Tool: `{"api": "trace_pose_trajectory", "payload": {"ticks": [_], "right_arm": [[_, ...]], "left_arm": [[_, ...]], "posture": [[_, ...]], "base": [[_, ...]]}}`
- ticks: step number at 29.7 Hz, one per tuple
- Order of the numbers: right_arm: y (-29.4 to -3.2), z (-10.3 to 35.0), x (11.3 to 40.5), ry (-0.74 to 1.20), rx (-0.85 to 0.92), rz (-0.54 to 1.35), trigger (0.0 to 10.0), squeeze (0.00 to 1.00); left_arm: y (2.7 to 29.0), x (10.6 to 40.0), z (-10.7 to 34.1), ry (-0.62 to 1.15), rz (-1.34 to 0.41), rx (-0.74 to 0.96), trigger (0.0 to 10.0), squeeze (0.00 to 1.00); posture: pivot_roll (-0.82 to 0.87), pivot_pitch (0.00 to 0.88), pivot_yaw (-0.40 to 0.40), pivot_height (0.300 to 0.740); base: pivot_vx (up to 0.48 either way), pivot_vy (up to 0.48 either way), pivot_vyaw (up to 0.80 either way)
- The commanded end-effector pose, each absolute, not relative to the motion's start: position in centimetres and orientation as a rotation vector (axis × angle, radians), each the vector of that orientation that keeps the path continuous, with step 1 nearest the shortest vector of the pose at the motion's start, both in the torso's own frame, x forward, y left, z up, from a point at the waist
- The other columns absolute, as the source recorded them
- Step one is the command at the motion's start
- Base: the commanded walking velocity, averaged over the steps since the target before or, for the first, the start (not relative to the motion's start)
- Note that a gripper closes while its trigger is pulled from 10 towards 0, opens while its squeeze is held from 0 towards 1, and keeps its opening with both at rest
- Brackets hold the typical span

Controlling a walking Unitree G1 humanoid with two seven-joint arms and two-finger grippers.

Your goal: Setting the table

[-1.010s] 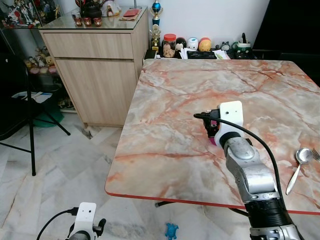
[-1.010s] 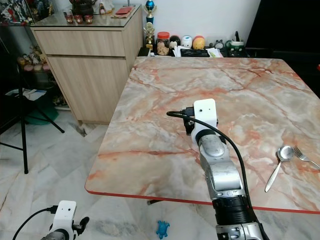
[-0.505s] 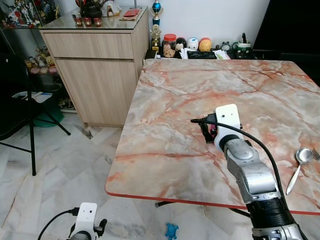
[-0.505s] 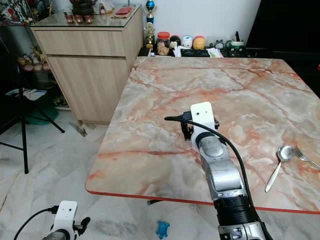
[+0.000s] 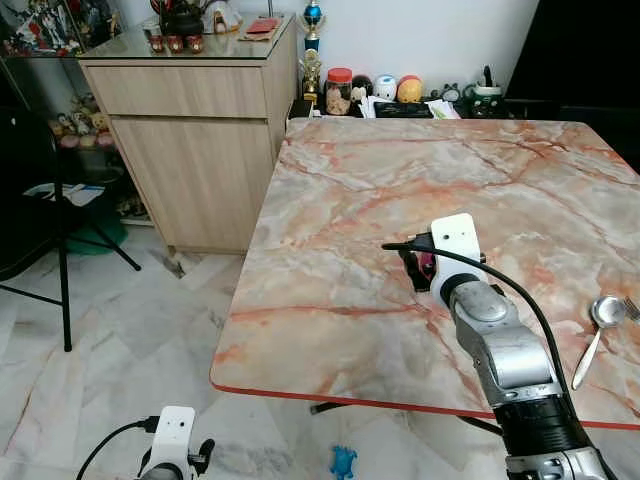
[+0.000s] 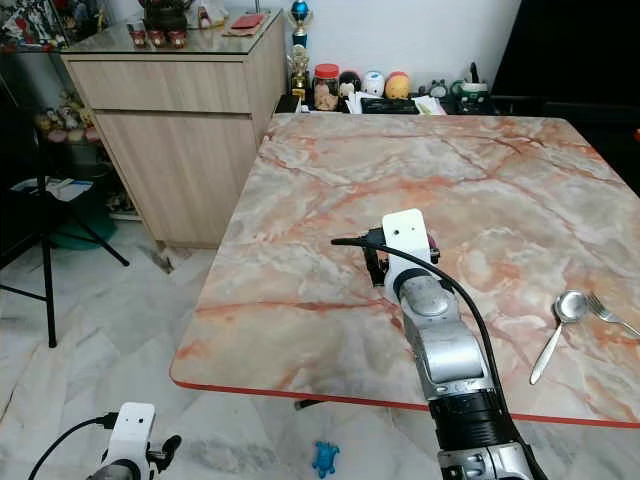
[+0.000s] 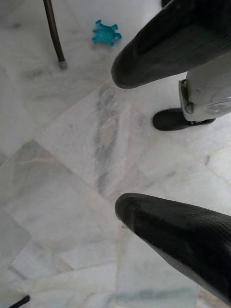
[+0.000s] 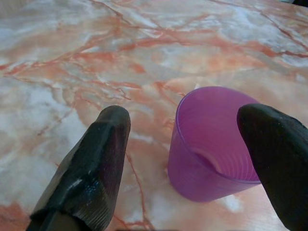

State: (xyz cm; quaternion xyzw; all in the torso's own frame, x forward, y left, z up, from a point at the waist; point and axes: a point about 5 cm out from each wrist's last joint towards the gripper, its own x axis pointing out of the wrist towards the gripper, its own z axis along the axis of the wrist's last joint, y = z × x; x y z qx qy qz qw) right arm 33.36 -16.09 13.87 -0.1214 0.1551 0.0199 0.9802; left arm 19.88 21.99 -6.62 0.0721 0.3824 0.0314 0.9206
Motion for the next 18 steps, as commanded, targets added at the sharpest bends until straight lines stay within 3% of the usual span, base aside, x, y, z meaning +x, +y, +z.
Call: {"api": "trace_pose_trajectory", "payload": {"ticks": [1,18], "right_arm": [[-16.13,13.7,33.5,0.319,-0.24,0.041,10.0,0.0],[-16.96,13.16,34.06,0.321,-0.236,0.007,10.0,0.0]], "left_arm": [[22.06,19.44,-6.9,0.81,0.062,0.151,10.0,0.0],[22.02,19.38,-6.92,0.807,0.065,0.147,10.0,0.0]], "posture": [[0.07,0.002,0.015,0.74],[0.07,0.002,0.015,0.74]], "base": [[0.0,0.0,0.0],[0.0,0.0,0.0]]}}
